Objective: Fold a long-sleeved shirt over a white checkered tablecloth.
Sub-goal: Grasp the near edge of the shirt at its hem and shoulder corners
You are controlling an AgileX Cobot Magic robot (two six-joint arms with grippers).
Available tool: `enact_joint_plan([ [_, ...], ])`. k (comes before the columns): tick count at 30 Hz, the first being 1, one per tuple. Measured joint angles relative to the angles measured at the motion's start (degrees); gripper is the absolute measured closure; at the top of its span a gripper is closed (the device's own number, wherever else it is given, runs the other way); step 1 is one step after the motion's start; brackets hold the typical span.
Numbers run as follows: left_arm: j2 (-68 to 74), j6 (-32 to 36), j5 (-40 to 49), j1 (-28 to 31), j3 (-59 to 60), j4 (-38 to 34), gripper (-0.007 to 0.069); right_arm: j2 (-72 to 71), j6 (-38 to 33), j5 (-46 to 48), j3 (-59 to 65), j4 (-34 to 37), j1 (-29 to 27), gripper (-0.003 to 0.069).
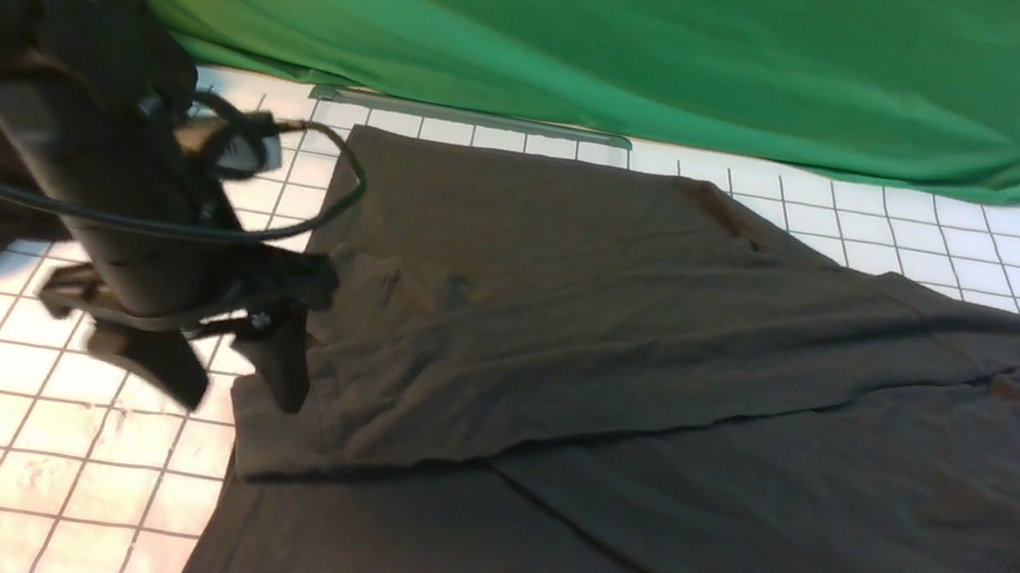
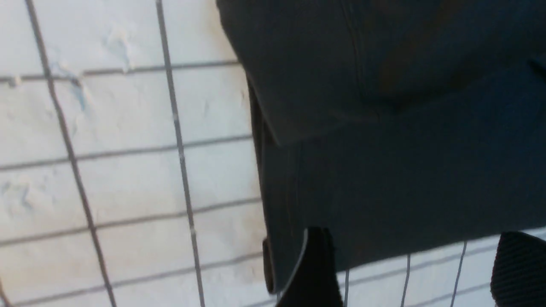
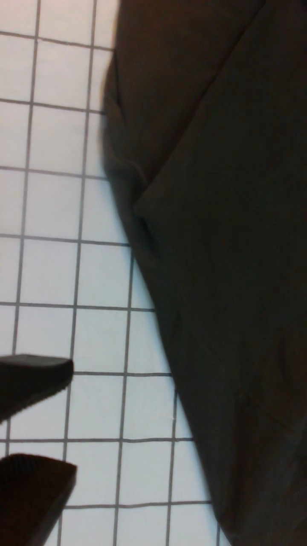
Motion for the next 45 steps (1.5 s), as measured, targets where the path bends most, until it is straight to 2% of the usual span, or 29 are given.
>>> enact_joint_plan([
  [4, -3.7, -1.7, 0.9, -0.7, 5.7, 0.8, 0.0095, 0.0, 0.0, 0.0, 0.0, 0.0, 0.0, 0.04],
  [6, -5.0, -3.5, -2.4, -1.9, 11.8, 1.2, 0.0101, 0.0, 0.0, 0.0, 0.0, 0.0, 0.0, 0.0399],
  [11, -4.0, -4.8, -11.4, -3.6, 21.6, -0.2, 0.0152, 0.0, -1.1, -0.1, 0.0, 0.0, 0.0, 0.0367],
  [19, 1.3, -3.6, -17.1, -3.9, 22.9, -5.0, 0.026, 0.0, -4.4, -0.1, 0.0, 1.1, 0.0, 0.0322],
  [21, 2.5, -1.2, -17.3, -3.9, 22.9, -7.5, 0.031, 0.2, -6.4, 0.2, 0.0, 3.1, 0.0, 0.0314],
  [25, 2.3, 0.1, -17.9, -3.9, 22.9, -9.1, 0.0479, 2.1, -12.1, 0.6, 0.0, 9.8, 1.8, 0.0253],
  [27, 1.3, 0.1, -18.0, -3.9, 22.9, -8.7, 0.0566, 3.5, -13.4, 0.6, 0.0, 11.3, 4.0, 0.0211],
  [28, 0.5, 0.1, -18.0, -3.9, 22.9, -8.0, 0.0585, 4.5, -13.7, 0.6, 0.0, 11.6, 5.1, 0.0193],
  [31, -2.0, -0.6, -17.4, -3.9, 22.9, -5.6, 0.0594, 8.9, -15.8, 0.1, 0.0, 11.8, 10.8, 0.0141],
  [33, -3.8, -0.7, -17.2, -3.9, 22.9, -4.4, 0.0594, 12.8, -18.2, -1.8, 0.0, 11.8, 15.7, 0.0125],
  [35, -4.8, -0.7, -17.2, -3.9, 22.9, -3.6, 0.0594, 15.0, -19.1, -3.2, 0.0, 11.7, 18.2, 0.0122],
  [36, -6.1, -0.7, -17.1, -3.9, 22.9, -2.3, 0.0594, 19.3, -19.6, -6.3, 0.0, 11.0, 22.6, 0.0119],
  [39, -7.3, -0.7, -16.7, -3.9, 22.9, -0.9, 0.0594, 26.8, -17.2, -9.4, -1.0, 5.5, 28.9, 0.0117],
  [40, -7.4, -0.7, -16.7, -3.9, 22.9, -0.7, 0.0594, 27.3, -16.9, -9.5, -1.0, 5.5, 28.9, 0.0116],
  [42, -7.6, -1.0, -16.7, -3.9, 22.9, -0.3, 0.0594, 33.8, -13.8, -10.6, -2.8, -1.4, 32.6, 0.0115],
  [45, -7.6, -1.0, -16.7, -3.9, 22.9, -0.2, 0.0594, 39.8, -11.8, -11.1, -4.9, -6.5, 34.8, 0.0116],
])
